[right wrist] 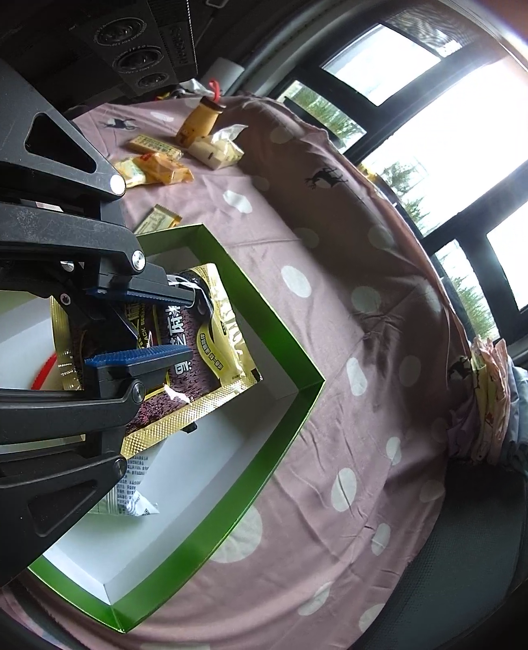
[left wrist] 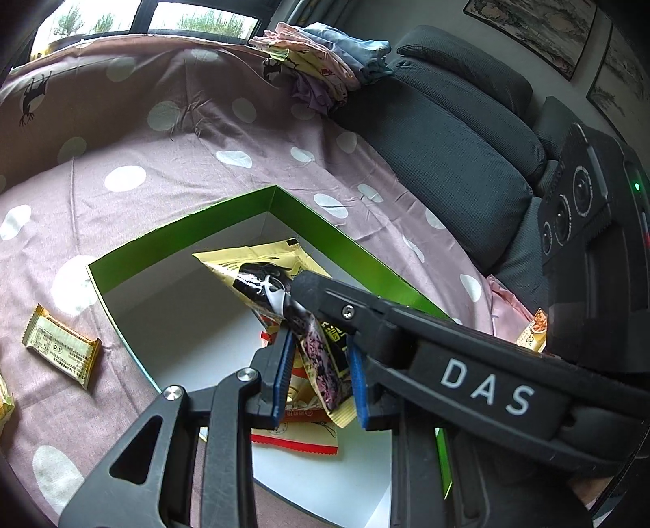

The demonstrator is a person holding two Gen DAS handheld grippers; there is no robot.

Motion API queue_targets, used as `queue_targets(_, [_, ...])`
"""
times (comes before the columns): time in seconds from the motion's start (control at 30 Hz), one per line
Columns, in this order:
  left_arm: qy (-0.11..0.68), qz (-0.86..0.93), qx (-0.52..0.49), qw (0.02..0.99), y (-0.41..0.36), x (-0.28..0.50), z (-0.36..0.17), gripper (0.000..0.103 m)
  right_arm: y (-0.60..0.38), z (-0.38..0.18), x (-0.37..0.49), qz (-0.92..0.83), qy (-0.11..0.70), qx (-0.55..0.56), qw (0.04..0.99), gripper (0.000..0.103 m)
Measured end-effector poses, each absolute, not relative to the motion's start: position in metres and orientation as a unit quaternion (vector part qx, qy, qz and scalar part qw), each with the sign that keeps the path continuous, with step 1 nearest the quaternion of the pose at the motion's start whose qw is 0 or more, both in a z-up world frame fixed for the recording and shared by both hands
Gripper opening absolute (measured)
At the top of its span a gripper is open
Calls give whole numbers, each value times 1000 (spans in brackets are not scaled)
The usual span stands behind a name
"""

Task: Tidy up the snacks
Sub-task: 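Lower the pouch into the box and open the right gripper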

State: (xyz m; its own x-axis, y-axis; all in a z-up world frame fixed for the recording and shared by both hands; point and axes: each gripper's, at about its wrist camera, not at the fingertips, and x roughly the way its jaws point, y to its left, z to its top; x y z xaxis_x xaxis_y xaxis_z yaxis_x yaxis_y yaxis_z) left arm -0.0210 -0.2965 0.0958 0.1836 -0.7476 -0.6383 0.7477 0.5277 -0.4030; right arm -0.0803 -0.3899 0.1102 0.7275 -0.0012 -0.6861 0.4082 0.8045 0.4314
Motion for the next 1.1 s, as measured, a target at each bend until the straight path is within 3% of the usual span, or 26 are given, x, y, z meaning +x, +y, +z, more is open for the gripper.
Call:
queue_targets(0.53, [469, -470, -8, 748, -310, -15, 85, 25, -406, 96, -80, -120, 364, 325, 865, 24])
queue_targets(0.7, [489, -464, -27, 738, -310, -12, 80, 35, -412, 94, -83, -143, 365, 334, 857, 24])
queue_targets(1.1, [454, -462, -21, 761, -287, -25, 104, 64, -409, 107, -92, -175, 348, 318, 864, 24])
